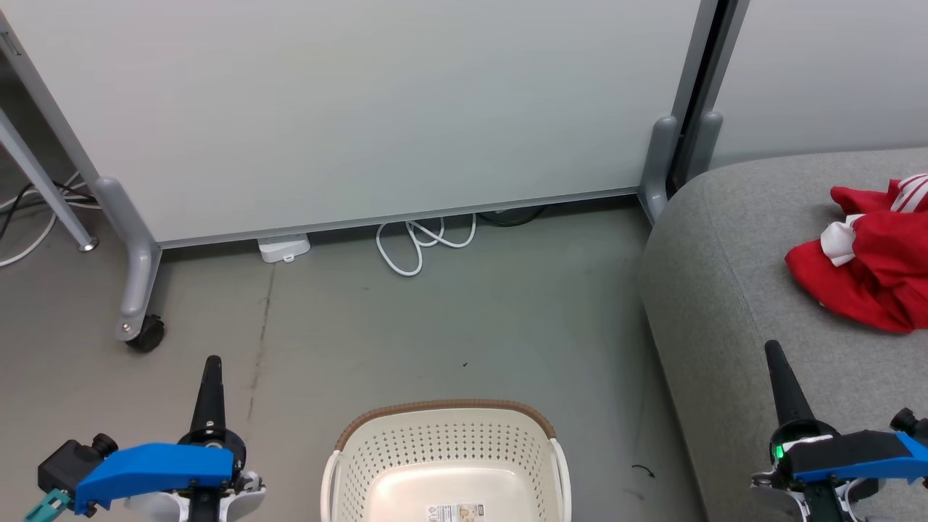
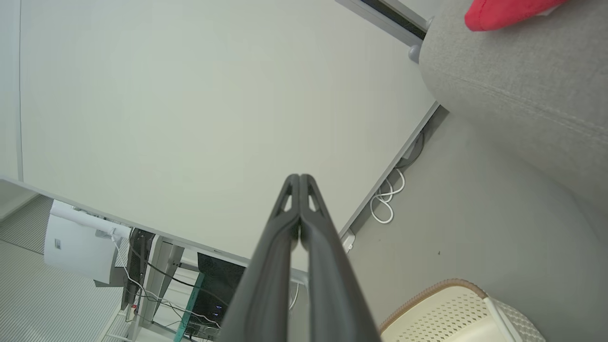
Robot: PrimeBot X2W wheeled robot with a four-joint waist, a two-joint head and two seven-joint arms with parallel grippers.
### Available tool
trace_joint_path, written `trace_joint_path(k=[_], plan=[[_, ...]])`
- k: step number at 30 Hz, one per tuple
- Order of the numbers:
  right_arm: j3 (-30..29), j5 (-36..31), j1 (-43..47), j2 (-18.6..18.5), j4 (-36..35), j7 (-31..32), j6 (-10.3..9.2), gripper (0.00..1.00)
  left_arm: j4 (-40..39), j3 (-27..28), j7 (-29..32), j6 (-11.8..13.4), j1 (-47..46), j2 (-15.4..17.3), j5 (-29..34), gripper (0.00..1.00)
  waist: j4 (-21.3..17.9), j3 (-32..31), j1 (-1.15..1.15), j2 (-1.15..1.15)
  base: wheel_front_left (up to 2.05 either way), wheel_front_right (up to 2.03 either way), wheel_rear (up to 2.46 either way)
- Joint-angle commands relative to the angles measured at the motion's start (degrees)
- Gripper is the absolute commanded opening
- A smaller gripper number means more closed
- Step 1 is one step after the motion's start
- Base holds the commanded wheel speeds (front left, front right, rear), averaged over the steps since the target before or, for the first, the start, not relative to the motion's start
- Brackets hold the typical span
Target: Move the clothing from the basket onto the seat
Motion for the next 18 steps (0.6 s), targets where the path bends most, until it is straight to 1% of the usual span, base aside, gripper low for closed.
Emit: trace_joint_path(k=[1,18], plan=[[-0.14,1.71,-1.38,-0.28,-0.31,0.40,0.03,0.00,-0.65,0.53,0.37,-0.33,-1.28,0.05,-1.47,0.00,0.00,0.01,0.00,0.00,0.00,0.00,0.00],[-0.45,11.29,-1.62,-0.31,-0.02,2.65,0.03,0.00,-1.07,1.55,2.64,-0.47,-1.68,0.02,-10.18,0.00,-0.02,0.08,0.00,0.00,0.00,0.00,0.00]])
